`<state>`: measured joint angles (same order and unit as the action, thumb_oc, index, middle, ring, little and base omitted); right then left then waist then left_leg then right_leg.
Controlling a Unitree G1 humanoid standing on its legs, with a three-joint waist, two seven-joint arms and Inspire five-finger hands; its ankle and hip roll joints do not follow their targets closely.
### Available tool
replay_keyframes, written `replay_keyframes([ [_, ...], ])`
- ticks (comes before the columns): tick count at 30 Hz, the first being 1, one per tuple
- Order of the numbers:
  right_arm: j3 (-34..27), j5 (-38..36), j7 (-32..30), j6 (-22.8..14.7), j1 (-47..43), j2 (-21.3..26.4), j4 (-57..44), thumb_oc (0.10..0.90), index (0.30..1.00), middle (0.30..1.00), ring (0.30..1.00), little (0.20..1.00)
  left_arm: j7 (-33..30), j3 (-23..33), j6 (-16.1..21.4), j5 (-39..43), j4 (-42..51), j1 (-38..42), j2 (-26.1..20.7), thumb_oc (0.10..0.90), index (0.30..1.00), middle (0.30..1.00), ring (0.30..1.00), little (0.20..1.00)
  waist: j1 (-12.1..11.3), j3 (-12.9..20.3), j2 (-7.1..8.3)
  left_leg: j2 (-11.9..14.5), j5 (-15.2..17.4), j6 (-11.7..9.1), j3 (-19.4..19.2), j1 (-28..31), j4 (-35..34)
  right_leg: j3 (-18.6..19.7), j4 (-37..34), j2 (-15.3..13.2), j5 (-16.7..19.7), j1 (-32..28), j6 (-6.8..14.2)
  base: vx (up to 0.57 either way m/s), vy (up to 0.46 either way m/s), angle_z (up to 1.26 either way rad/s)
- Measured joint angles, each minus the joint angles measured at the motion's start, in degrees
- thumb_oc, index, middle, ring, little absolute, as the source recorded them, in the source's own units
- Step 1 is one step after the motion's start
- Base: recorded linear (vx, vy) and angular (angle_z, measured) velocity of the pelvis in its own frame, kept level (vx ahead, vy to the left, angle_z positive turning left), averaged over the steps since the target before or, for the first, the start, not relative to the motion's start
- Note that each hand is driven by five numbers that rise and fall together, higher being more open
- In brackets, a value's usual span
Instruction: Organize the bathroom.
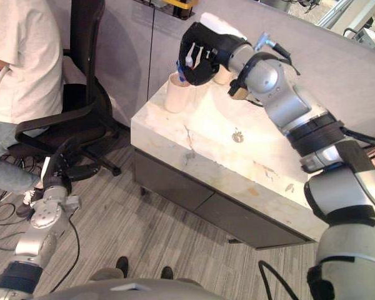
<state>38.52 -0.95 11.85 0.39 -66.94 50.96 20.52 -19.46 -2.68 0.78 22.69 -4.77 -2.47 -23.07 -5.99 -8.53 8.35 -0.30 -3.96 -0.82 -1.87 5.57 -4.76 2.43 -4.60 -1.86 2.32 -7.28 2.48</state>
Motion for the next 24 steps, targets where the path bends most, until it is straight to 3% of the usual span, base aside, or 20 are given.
replay_keyframes([
  [17, 3.0, 0.0, 0.4, 2.0, -1.7, 0.0, 0.2, 0.4, 0.3, 0.3, 0.3, 0.3, -0.5, 0.0, 0.0, 0.0, -0.3, 0.3, 0.0, 0.8, 0.9, 0.9, 0.9, 0.9, 0.0, 0.0, -0.03, 0.0, 0.0, 0.0, -0.1, 0.0, 0.0, 0.0, 0.0, 0.0, 0.0, 0.0, 0.0, -0.01, -0.002, 0.0],
  [24, 4.2, -2.8, 0.7, 4.9, -4.3, 0.0, 1.3, 0.4, 0.3, 0.3, 0.3, 0.3, -0.6, 0.0, 0.0, 0.3, -0.3, 0.4, 0.0, 0.8, 0.9, 0.9, 0.9, 0.9, 0.1, 0.0, -0.03, 0.0, 0.0, 0.0, -0.2, 0.0, 0.0, 0.1, 0.0, 0.0, 0.0, 0.0, 0.0, 0.0, 0.0, 0.0],
])
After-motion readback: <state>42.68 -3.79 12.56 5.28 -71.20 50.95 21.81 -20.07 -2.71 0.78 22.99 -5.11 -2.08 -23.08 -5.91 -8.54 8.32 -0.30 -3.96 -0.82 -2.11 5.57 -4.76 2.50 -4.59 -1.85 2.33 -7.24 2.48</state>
